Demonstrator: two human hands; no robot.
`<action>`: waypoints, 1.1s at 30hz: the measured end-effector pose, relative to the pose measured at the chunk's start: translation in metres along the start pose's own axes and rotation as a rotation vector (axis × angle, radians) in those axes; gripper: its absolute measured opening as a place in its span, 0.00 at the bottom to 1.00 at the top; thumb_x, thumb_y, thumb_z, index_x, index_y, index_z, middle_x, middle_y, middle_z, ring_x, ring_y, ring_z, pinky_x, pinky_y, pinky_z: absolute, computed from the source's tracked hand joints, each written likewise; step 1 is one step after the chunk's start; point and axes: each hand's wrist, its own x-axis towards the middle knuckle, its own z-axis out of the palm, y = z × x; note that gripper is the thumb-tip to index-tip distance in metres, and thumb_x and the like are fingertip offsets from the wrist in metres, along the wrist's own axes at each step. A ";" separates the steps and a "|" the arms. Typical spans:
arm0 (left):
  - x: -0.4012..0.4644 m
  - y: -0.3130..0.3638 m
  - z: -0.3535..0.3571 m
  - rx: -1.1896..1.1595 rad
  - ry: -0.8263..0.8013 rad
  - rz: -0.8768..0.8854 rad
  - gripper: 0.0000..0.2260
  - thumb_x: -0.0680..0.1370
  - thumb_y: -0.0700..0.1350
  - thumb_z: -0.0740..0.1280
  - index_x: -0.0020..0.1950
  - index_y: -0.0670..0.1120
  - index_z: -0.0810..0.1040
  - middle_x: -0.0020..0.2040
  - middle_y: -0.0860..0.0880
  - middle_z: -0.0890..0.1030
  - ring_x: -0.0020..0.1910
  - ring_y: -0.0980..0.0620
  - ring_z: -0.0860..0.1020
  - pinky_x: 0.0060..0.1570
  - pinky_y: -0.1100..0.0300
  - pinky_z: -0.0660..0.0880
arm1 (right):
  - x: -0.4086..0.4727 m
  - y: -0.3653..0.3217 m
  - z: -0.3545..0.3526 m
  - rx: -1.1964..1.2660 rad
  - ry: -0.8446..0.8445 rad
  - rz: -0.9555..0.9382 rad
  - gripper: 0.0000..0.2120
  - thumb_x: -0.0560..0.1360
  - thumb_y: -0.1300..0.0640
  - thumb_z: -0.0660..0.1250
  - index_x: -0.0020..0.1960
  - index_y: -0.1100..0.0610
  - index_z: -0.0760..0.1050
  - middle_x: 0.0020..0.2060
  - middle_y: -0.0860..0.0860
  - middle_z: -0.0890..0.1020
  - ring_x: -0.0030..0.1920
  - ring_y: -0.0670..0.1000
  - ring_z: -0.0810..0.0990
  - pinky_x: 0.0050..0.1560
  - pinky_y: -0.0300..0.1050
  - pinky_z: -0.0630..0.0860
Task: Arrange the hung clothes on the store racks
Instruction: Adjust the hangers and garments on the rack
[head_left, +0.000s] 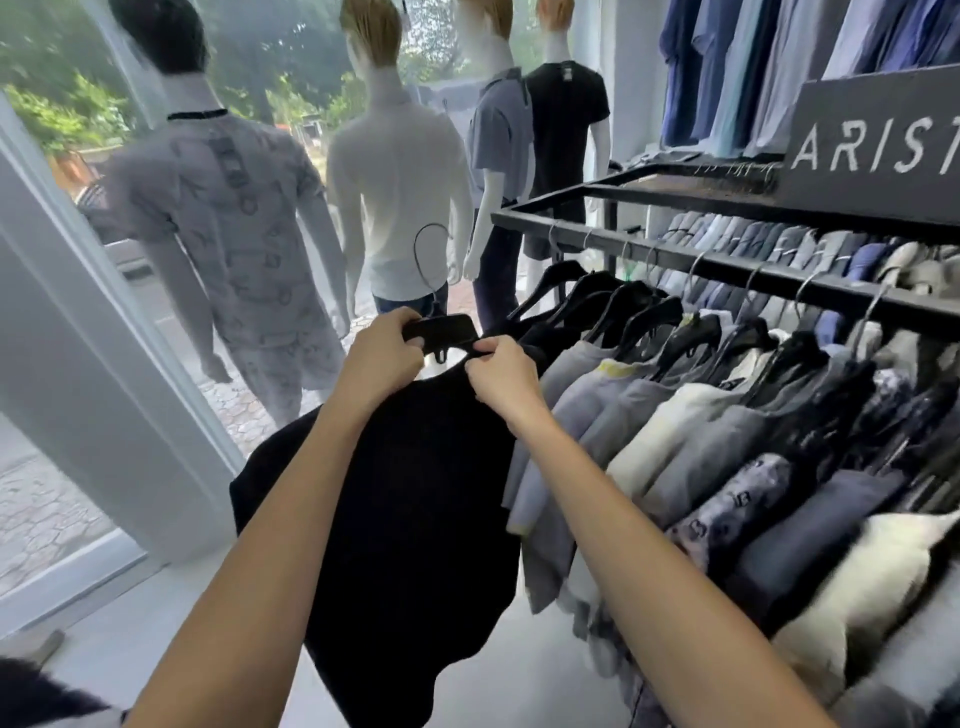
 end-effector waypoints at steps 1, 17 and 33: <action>-0.010 -0.002 -0.008 -0.002 -0.015 0.003 0.12 0.75 0.40 0.62 0.57 0.51 0.77 0.46 0.45 0.82 0.46 0.43 0.82 0.50 0.48 0.79 | -0.012 -0.002 0.005 -0.012 0.012 -0.015 0.18 0.75 0.57 0.64 0.65 0.54 0.74 0.57 0.53 0.81 0.57 0.54 0.80 0.60 0.52 0.79; -0.080 0.045 -0.053 0.047 -0.168 0.092 0.19 0.69 0.34 0.60 0.56 0.46 0.79 0.44 0.45 0.82 0.47 0.43 0.81 0.48 0.49 0.80 | -0.094 -0.007 0.002 -0.176 0.199 0.053 0.15 0.75 0.50 0.65 0.60 0.51 0.69 0.58 0.52 0.79 0.60 0.56 0.77 0.59 0.52 0.75; -0.010 0.117 0.112 -0.254 -0.309 0.234 0.06 0.75 0.38 0.65 0.49 0.45 0.79 0.45 0.45 0.83 0.48 0.46 0.81 0.47 0.54 0.77 | 0.001 0.038 -0.104 0.277 0.245 0.216 0.27 0.77 0.37 0.62 0.59 0.60 0.75 0.52 0.53 0.81 0.55 0.55 0.80 0.60 0.57 0.78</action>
